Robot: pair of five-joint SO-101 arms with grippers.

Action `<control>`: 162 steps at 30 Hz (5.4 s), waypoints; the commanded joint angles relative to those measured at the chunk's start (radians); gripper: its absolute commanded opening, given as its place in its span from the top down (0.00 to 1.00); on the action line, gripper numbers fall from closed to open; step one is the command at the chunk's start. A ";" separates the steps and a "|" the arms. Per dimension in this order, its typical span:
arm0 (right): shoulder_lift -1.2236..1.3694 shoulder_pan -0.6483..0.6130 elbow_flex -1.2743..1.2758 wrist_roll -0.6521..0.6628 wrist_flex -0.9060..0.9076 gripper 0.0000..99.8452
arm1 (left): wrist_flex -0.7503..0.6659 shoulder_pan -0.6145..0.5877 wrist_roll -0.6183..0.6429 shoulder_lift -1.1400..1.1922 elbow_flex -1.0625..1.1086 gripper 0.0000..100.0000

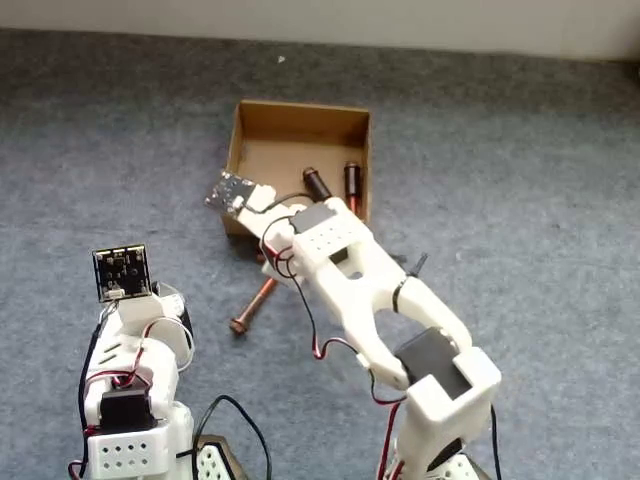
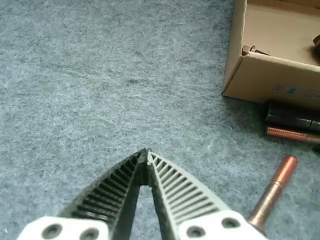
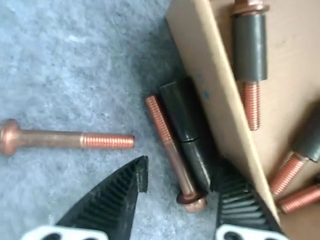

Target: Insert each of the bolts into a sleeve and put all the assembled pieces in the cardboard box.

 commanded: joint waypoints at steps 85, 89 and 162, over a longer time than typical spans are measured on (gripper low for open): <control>-0.070 0.010 0.271 -0.044 0.041 0.94 | 0.003 -0.010 -0.011 -0.005 -0.041 0.99; -0.071 0.012 0.269 -0.044 0.050 1.00 | 0.003 -0.008 -0.011 -0.005 -0.041 0.99; -2.057 0.602 1.366 -0.598 -0.174 0.99 | 0.058 0.309 -0.729 0.005 -0.386 0.99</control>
